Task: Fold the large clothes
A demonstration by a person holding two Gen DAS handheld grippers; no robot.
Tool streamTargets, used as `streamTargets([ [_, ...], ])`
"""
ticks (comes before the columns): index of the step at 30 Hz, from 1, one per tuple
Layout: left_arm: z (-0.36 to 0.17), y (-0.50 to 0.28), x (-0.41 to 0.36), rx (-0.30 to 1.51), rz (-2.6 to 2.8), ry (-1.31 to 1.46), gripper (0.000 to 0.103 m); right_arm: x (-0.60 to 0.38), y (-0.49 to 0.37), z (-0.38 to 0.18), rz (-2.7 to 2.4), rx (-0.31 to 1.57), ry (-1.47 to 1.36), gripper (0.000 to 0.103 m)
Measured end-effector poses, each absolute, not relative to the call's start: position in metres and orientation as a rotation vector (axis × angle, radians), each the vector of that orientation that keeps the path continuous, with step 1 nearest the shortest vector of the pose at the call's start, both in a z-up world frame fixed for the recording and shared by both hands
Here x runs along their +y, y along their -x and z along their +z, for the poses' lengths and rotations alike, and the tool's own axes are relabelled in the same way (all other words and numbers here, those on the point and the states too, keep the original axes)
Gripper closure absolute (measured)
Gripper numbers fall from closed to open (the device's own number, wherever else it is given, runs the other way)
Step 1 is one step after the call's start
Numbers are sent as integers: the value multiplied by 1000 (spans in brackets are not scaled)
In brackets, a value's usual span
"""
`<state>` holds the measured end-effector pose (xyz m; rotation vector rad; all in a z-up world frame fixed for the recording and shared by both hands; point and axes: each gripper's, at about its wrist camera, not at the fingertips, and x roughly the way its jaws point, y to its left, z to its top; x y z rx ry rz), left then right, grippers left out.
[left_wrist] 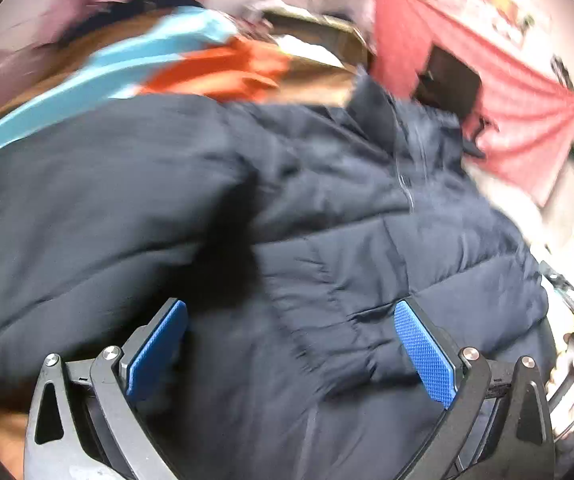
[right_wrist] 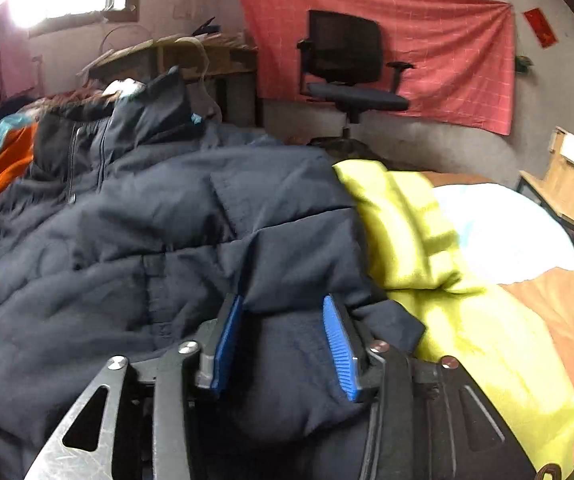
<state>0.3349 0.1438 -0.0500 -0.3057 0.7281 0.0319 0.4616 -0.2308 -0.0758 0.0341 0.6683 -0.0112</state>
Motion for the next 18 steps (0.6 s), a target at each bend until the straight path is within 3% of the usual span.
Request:
streamTargets([
  [1, -47, -326, 150, 724, 43, 319, 1, -231, -448, -63, -5, 622, -97, 40],
  [2, -44, -312, 161, 715, 53, 348, 1, -228, -434, -51, 17, 563, -144, 20],
  [3, -42, -302, 168, 708, 74, 370, 1, -219, -420, -39, 42, 501, -167, 10],
  [8, -36, -245, 215, 693, 228, 529, 1, -147, -393, -16, 278, 476, -114, 10],
  [18, -49, -166, 332, 654, 622, 907, 1, -12, -381, -58, 553, 660, 105, 9],
])
